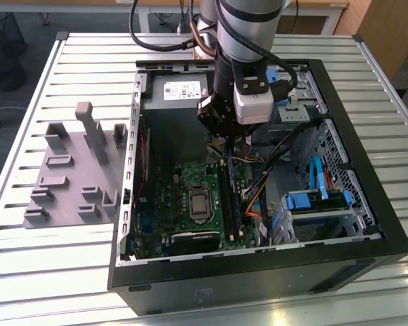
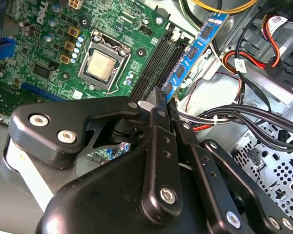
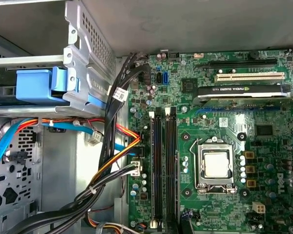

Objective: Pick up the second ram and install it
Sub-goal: 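Insert the second ram into the second slot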

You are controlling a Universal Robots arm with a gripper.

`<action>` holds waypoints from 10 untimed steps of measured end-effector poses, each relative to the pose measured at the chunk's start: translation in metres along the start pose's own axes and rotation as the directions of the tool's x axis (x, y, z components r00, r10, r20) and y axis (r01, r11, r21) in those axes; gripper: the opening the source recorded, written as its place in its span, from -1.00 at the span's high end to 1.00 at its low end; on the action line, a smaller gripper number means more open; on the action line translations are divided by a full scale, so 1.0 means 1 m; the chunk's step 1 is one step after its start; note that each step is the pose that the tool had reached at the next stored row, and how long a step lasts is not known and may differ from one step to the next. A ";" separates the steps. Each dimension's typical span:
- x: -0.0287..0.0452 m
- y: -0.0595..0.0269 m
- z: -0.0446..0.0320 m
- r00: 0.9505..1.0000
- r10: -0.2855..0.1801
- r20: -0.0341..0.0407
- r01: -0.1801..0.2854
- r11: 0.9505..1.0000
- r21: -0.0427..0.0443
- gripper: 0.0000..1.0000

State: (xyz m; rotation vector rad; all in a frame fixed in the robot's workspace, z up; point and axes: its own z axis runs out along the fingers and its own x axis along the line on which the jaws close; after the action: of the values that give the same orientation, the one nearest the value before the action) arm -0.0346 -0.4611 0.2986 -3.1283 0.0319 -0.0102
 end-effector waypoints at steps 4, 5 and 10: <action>0.0000 0.0000 0.0037 1.000 0.000 0.000 0.000 1.000 0.000 0.72; 0.0000 0.0001 0.0051 1.000 0.000 0.000 0.000 1.000 0.000 0.72; 0.0000 0.0013 0.0081 1.000 0.000 0.001 0.000 1.000 0.000 0.72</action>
State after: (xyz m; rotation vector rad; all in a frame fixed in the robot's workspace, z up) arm -0.0346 -0.4623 0.2905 -3.1283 0.0319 -0.0092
